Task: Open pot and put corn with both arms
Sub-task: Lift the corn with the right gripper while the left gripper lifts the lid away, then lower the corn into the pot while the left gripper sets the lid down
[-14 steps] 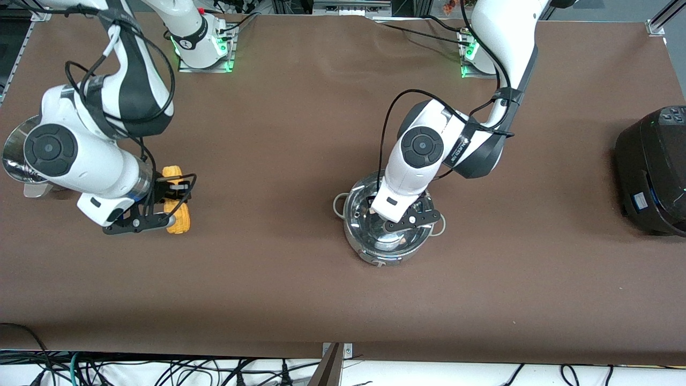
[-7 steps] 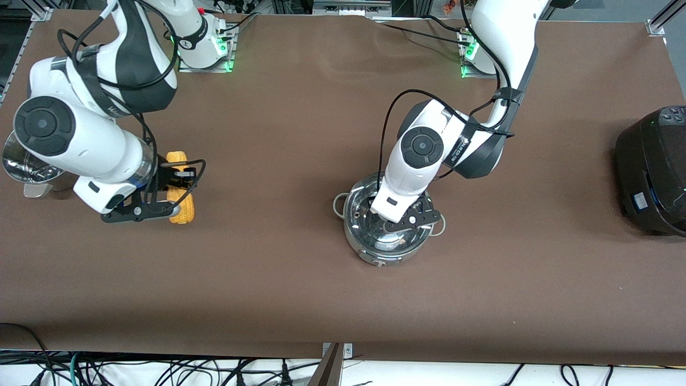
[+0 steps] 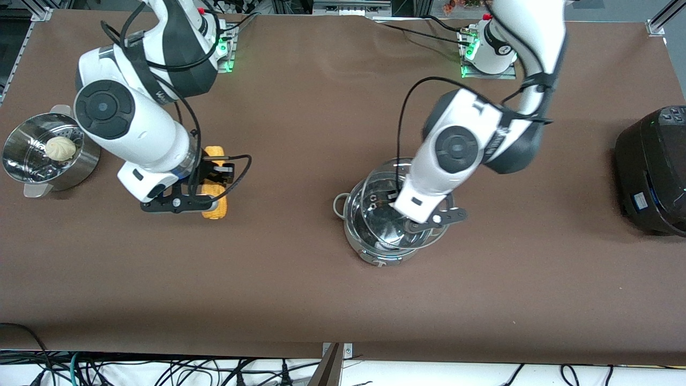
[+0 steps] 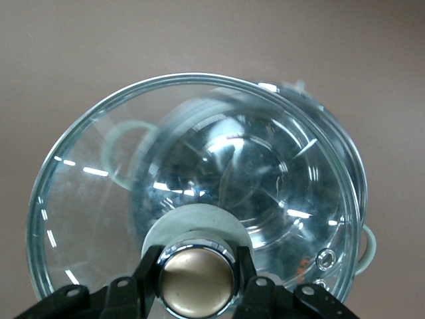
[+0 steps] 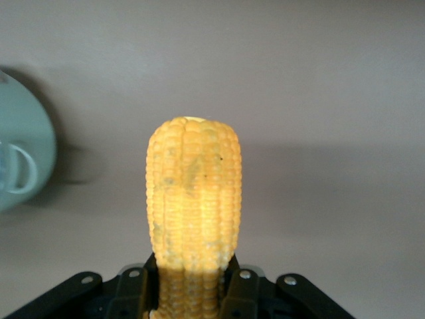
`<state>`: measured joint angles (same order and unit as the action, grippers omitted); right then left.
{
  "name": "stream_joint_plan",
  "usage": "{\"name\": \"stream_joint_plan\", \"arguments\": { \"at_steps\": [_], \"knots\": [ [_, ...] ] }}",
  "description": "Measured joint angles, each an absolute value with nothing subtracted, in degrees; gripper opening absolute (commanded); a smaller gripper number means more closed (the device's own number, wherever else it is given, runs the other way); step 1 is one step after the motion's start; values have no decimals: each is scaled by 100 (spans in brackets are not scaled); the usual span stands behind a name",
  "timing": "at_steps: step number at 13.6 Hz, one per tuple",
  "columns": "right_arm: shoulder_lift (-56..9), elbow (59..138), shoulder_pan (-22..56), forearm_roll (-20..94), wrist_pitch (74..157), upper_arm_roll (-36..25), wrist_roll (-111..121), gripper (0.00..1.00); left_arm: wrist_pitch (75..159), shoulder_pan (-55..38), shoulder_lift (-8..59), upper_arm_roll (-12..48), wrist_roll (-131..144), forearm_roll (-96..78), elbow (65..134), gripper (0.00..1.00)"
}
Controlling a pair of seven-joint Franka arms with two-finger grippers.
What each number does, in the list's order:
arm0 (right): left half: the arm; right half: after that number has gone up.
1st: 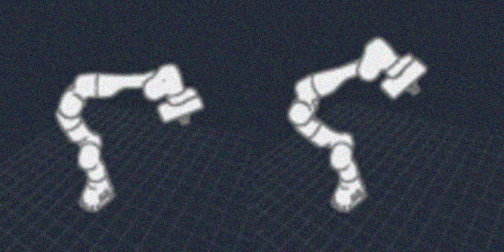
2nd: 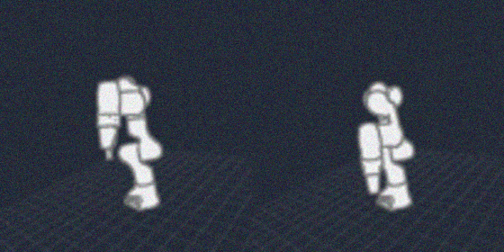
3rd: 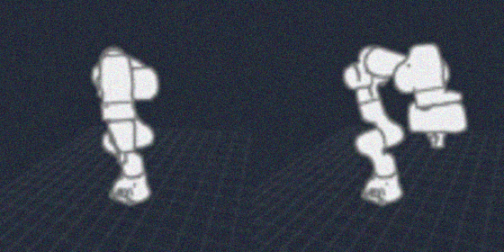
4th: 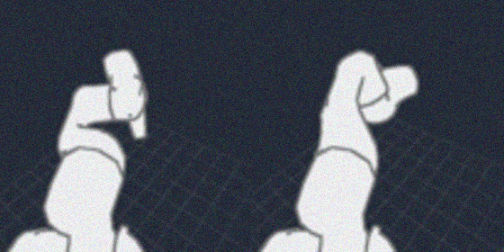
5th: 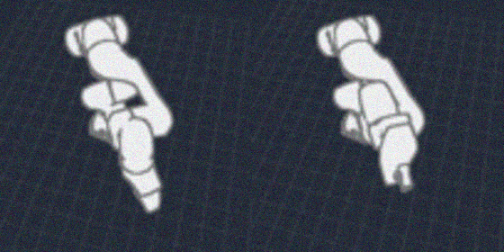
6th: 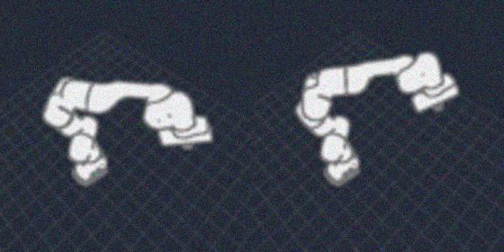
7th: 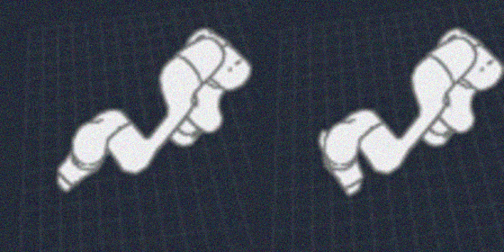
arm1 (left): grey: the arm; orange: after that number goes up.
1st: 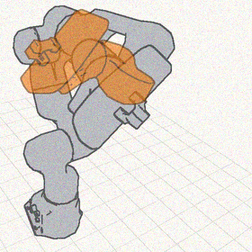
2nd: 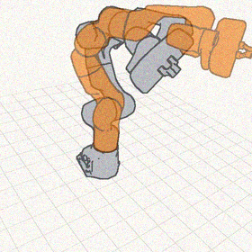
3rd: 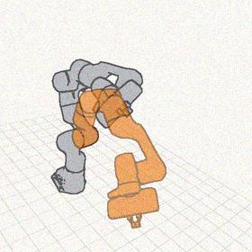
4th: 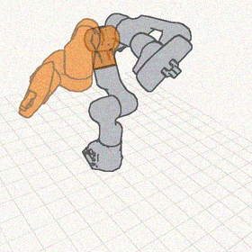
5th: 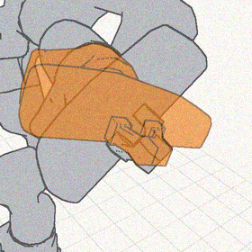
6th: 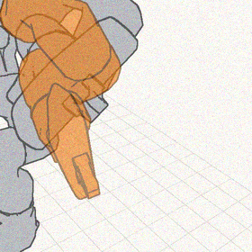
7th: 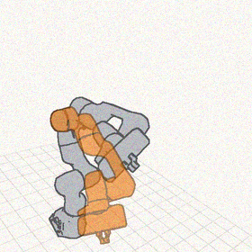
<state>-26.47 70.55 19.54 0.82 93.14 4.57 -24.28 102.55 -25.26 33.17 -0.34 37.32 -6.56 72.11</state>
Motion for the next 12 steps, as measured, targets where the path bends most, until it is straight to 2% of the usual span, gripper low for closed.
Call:
{"name": "stream_joint_plan", "arguments": {
  "at_steps": [2,5,9,12],
  "knots": [
    [-2840,6800,2233,159,9320,481,-3018,0,10081,-2106,3030,-149,2920,-697,7373,0],
    [-3323,6266,2848,162,9386,486,-3847,0,10069,-1520,2678,-300,1638,-695,8084,0],
    [-4188,5496,3496,162,9993,474,-4661,0,10815,-826,2552,-385,435,-544,9107,0],
    [-4553,5367,3737,162,10734,469,-4755,0,11636,-557,2508,-395,-163,-384,9774,0]
  ]
}}
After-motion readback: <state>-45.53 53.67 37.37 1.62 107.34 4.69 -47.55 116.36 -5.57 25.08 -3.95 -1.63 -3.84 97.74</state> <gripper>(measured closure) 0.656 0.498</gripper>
